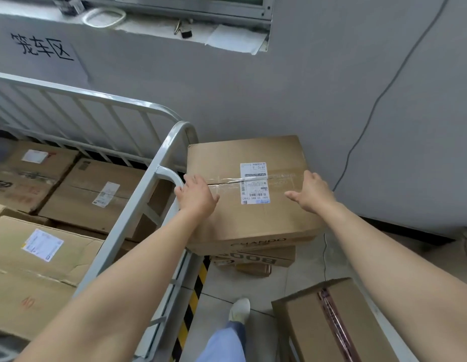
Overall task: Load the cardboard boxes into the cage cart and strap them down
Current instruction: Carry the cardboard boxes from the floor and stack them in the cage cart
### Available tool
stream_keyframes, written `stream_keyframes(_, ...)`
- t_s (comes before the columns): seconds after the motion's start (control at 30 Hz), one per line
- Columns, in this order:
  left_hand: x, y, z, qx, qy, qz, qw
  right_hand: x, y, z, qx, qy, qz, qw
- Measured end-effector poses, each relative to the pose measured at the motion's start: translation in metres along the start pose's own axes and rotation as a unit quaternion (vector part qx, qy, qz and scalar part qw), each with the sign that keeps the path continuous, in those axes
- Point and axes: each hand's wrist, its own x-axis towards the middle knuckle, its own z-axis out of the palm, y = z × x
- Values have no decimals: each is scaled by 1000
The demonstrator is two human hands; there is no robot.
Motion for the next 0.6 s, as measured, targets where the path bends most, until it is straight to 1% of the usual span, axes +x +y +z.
stream_keyframes(0.1,24,10,-2,53,-31,-30,998,23,-2,9,29,-17,24,999)
stream_keyframes(0.17,36,17,-3,53,-64,-45,996,36,-5,13,44,-23,39,998)
stream_keyframes(0.23,47,23,-4,-2,-94,-84,992,46,-7,16,64,-27,53,996)
stream_keyframes(0.3,60,25,-3,-71,-128,-135,980,55,-6,18,85,-31,68,994)
stream_keyframes(0.4,75,24,3,-115,-163,-184,963,66,-1,21,128,-40,91,987)
stream_keyframes(0.5,82,20,5,-162,-165,-207,951,73,4,22,169,-49,110,978)
stream_keyframes(0.6,89,19,3,-222,-138,-249,933,80,3,21,195,-53,132,970)
